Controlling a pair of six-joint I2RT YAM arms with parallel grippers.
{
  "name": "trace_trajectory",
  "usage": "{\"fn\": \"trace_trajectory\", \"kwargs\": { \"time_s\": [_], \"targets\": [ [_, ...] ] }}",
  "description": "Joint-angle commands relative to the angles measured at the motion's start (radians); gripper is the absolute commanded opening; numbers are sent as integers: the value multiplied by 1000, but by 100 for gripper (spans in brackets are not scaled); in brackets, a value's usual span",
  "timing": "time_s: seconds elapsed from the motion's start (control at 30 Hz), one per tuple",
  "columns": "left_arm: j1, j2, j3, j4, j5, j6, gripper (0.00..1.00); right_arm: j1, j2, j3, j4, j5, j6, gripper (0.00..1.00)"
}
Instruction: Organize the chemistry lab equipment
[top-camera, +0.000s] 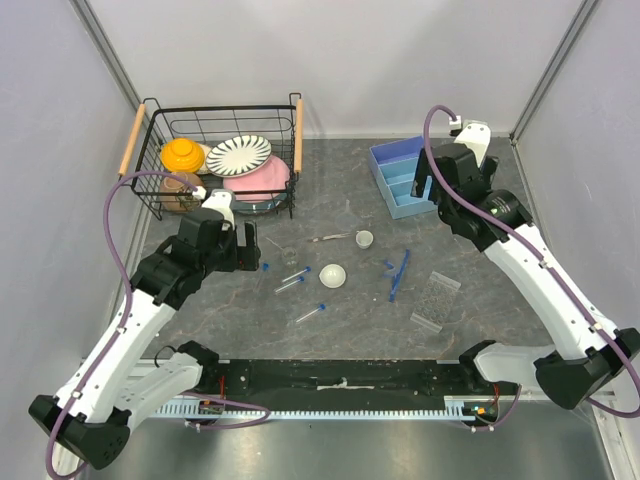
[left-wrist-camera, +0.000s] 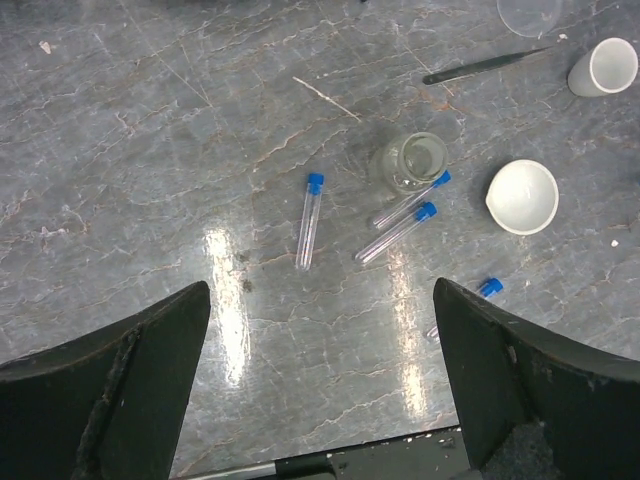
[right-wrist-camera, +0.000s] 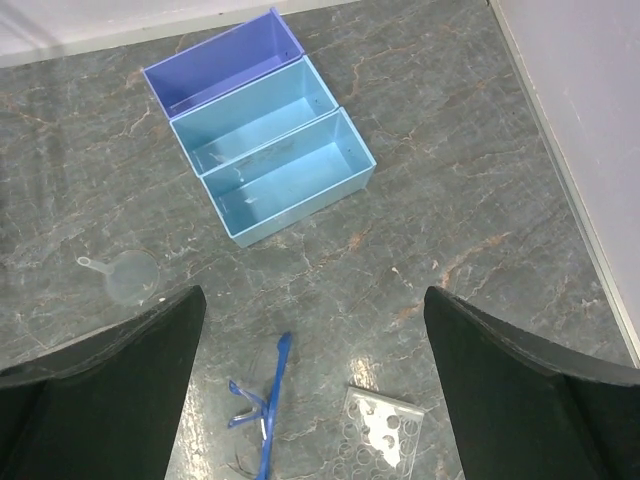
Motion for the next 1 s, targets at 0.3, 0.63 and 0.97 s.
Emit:
{"fn": "trace_trajectory", "kwargs": {
  "time_s": [0.3, 0.63, 0.97],
  "targets": [
    [-2, 47, 113, -120, -114, 21, 100, -1, -73, -37, 36, -120, -52, 98],
    [2, 124, -23, -61, 6, -151, 100, 1, -49, -42, 9, -190, -57, 98],
    [62, 309, -101, 96, 59, -142, 97, 1, -62, -60, 21, -235, -66, 98]
  ]
}}
